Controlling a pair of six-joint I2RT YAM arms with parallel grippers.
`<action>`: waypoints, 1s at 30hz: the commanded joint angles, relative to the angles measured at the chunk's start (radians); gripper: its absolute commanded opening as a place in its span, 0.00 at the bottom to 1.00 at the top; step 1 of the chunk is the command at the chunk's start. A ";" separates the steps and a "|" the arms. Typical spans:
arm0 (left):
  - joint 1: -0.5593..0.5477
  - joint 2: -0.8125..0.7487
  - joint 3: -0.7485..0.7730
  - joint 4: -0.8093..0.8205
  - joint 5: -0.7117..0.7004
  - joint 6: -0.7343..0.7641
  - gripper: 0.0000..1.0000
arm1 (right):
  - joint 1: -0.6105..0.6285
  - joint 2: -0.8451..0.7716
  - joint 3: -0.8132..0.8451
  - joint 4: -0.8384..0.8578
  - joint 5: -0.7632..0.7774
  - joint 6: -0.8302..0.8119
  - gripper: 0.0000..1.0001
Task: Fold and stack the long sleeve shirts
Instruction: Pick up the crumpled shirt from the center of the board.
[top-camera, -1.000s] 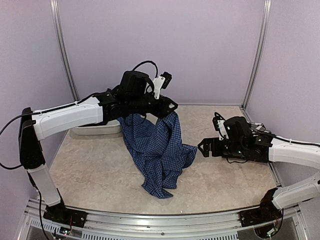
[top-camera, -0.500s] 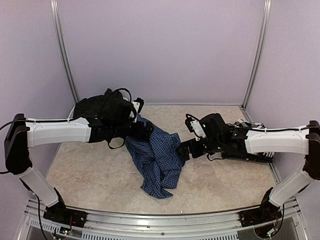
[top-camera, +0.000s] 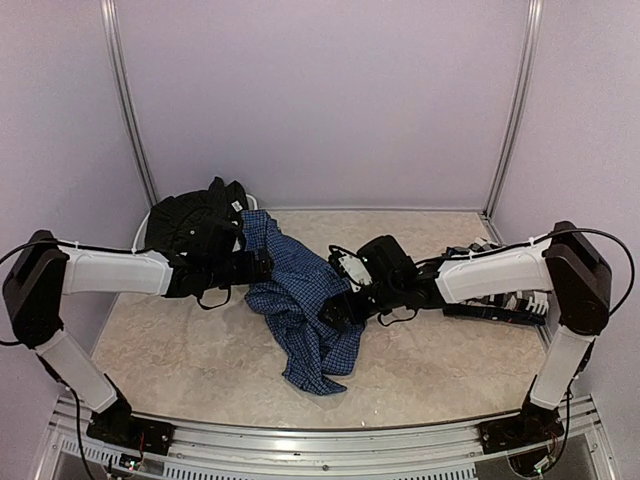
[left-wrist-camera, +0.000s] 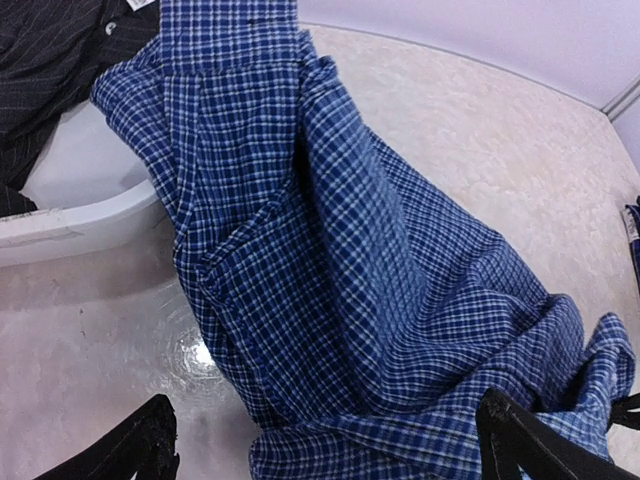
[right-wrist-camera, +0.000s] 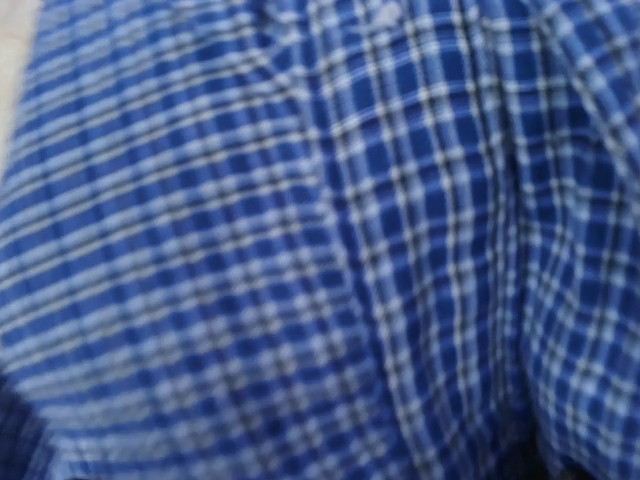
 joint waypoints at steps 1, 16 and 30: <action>0.055 0.106 0.038 0.046 0.054 -0.044 0.99 | 0.011 0.044 0.061 -0.035 0.057 0.000 0.98; 0.080 0.359 0.131 0.246 0.277 -0.025 0.44 | 0.013 -0.099 -0.052 -0.088 0.138 0.034 0.96; -0.227 0.188 0.264 0.239 0.297 -0.008 0.00 | -0.011 -0.397 -0.123 -0.265 0.331 0.040 0.98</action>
